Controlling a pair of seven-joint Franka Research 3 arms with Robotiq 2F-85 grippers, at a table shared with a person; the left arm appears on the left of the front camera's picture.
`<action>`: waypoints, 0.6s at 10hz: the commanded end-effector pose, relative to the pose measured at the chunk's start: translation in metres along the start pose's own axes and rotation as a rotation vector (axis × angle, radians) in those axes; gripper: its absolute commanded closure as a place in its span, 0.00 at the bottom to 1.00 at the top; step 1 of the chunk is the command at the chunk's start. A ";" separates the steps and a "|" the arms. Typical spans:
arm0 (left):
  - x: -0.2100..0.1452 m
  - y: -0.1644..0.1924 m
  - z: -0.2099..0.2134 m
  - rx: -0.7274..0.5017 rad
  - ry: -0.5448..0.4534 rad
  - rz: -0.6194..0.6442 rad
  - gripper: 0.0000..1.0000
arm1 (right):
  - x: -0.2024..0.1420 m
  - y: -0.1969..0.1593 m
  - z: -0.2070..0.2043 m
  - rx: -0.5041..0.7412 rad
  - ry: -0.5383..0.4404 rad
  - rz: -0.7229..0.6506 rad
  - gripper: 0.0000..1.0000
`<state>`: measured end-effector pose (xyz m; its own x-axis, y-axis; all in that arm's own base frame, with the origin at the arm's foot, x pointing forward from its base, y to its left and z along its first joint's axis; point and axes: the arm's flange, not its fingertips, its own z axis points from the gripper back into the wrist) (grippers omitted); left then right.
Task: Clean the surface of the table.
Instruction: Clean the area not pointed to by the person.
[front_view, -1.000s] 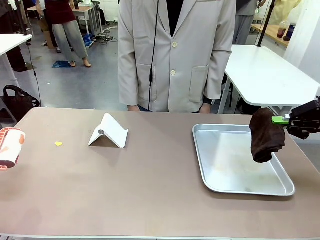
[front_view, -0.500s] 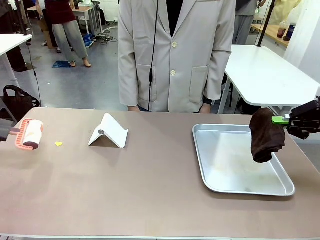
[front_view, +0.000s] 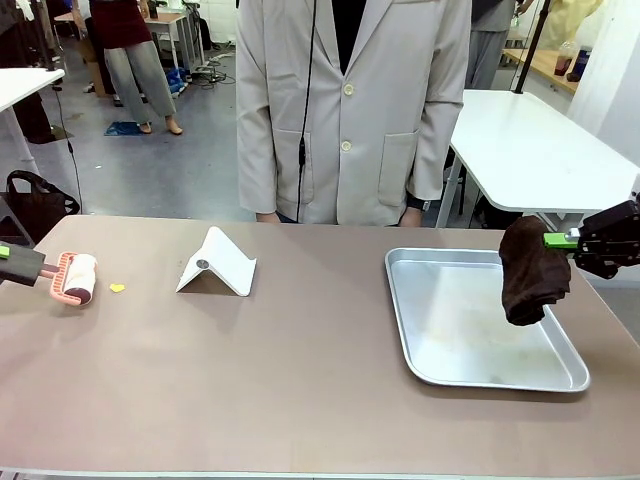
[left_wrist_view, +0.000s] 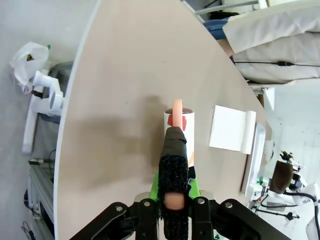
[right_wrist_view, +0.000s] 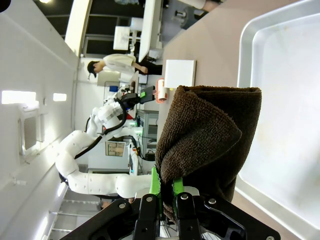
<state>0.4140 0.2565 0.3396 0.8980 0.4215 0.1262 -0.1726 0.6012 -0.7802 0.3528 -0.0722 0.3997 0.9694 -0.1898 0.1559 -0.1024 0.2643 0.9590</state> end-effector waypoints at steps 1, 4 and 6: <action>0.005 -0.002 -0.006 0.036 0.025 0.040 0.77 | 0.000 0.003 0.002 0.007 -0.004 0.011 0.89; 0.010 0.002 -0.031 0.078 0.107 0.053 0.77 | 0.000 0.003 0.002 0.007 -0.004 0.011 0.89; 0.015 -0.003 -0.050 0.102 0.143 0.049 0.77 | 0.000 0.003 0.002 0.007 -0.004 0.011 0.89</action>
<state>0.4420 0.2291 0.3277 0.9237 0.3803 0.0464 -0.2097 0.6033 -0.7694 0.3528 -0.0722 0.3997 0.9693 -0.1899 0.1559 -0.1024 0.2642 0.9590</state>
